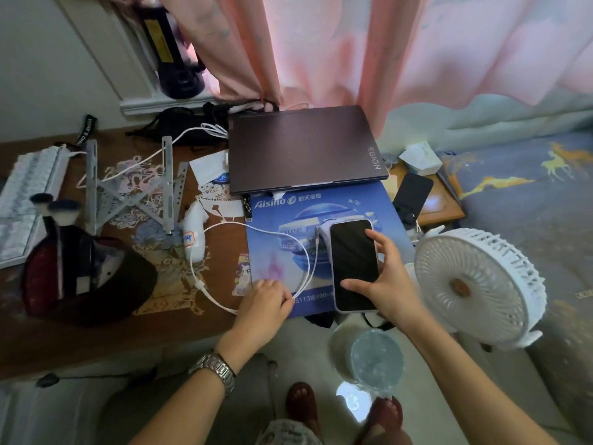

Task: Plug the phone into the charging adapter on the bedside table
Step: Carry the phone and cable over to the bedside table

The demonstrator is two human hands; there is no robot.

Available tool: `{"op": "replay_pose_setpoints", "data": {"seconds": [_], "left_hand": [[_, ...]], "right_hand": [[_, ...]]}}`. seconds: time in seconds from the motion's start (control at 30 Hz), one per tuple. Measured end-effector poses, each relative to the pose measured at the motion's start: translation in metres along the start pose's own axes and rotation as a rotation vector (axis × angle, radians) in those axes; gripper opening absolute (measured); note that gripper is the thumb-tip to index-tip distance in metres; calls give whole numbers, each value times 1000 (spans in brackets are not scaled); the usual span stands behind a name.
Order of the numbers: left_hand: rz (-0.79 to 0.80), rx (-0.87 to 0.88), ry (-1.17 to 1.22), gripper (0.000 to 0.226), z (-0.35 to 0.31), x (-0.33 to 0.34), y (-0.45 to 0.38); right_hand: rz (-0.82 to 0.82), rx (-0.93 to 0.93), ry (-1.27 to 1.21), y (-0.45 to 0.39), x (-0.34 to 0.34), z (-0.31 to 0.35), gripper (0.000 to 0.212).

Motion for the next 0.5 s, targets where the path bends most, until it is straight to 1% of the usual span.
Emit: {"op": "replay_pose_setpoints", "data": {"seconds": [0.07,0.13,0.2,0.27,0.37,0.5], "left_hand": [[37,-56,108,13,2,-3,-1],[107,-135,317,10,4,-4,-2],[117,-161,446,10,1,-8,-2],[107,-149,505,6,-3,-13,-3],[80,-125,547,17,-12,-24,-5],[21,-99,626,13,-28,-50,-10]], "right_hand": [[-14,-3,3,1,-4,0,89],[-22,-10,-2,2,-6,0,89],[-24,-17,-31,3,-5,1,89],[-24,-27,-53,3,-5,4,90],[-23,-43,-64,2,-6,13,90],[-47,-72,-70,-1,-15,31,89]]}}
Point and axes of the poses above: each hand's wrist, its own y-axis away from the middle knuckle, its own x-axis out of the palm, z = x × y, the point moved 8 cm from there along -y, towards the middle knuckle, and after that the axes turned 9 degrees about -x, right-handed, at the moved point
